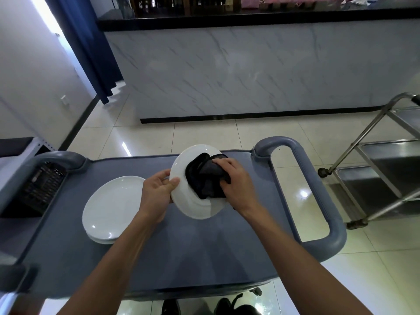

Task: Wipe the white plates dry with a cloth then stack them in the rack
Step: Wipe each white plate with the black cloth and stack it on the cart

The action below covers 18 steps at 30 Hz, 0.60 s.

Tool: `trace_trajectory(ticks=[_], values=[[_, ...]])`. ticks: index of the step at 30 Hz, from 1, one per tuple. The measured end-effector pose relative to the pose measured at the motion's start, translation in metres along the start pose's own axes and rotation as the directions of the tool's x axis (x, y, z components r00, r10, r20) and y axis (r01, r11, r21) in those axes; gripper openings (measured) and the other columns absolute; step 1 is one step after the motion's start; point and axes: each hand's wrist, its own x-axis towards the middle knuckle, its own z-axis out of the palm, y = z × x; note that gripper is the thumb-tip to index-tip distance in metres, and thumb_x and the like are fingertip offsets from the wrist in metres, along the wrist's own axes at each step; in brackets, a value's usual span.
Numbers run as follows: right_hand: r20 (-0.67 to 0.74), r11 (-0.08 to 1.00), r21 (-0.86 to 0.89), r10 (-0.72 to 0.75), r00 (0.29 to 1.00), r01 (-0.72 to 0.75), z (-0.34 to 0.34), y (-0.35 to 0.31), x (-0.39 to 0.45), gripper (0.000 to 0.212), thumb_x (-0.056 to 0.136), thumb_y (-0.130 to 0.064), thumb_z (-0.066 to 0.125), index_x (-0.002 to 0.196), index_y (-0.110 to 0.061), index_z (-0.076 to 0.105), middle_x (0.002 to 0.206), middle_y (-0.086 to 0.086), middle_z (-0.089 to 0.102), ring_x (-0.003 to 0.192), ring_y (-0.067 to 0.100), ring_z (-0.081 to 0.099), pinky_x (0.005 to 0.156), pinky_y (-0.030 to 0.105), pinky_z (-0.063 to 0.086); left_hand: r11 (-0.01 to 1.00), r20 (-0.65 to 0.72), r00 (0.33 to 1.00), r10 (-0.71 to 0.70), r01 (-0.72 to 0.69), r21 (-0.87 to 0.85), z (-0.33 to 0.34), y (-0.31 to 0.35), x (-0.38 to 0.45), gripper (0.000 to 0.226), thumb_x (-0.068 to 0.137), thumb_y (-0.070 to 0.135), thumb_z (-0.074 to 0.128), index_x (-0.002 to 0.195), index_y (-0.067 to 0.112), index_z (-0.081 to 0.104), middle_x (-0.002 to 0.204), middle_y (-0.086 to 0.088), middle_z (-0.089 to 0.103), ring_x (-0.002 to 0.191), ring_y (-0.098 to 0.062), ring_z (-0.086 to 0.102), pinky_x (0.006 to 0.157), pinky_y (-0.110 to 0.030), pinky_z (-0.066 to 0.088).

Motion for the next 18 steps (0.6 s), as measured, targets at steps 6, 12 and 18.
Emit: trace_trajectory(ticks=[6,12,18], values=[[-0.097,0.998,0.050,0.050,0.994,-0.045,-0.013,-0.001,-0.012,0.057,0.077,0.013,0.058,0.124,-0.018,0.067,0.122,-0.001,0.061,0.111,0.014,0.055,0.099,0.024,0.047,0.961,0.023,0.983,0.180,-0.181,0.208,0.011,0.006,0.008,0.028,0.094,0.005,0.064,0.099,0.031,0.073,0.095,0.004,0.078,0.088,-0.015,0.074,0.078,-0.032,0.059],[-0.132,0.997,0.000,0.074,0.989,-0.074,-0.026,0.003,-0.023,0.051,0.082,0.009,0.062,0.124,-0.019,0.066,0.124,-0.002,0.060,0.112,0.010,0.055,0.098,0.009,0.040,0.771,0.099,0.927,0.362,-0.357,0.528,0.027,0.014,0.021,0.022,0.092,0.006,0.063,0.107,0.016,0.075,0.091,0.003,0.075,0.085,-0.019,0.070,0.078,-0.039,0.057],[-0.167,0.988,-0.018,0.148,0.975,-0.153,-0.039,0.012,-0.038,0.045,0.086,0.006,0.062,0.125,-0.018,0.065,0.123,-0.001,0.059,0.110,0.011,0.056,0.098,0.009,0.040,0.578,0.275,0.855,0.439,-0.503,0.643,0.034,0.002,0.038,0.019,0.092,0.009,0.063,0.108,0.013,0.072,0.088,-0.006,0.072,0.074,-0.022,0.062,0.066,-0.039,0.053]])
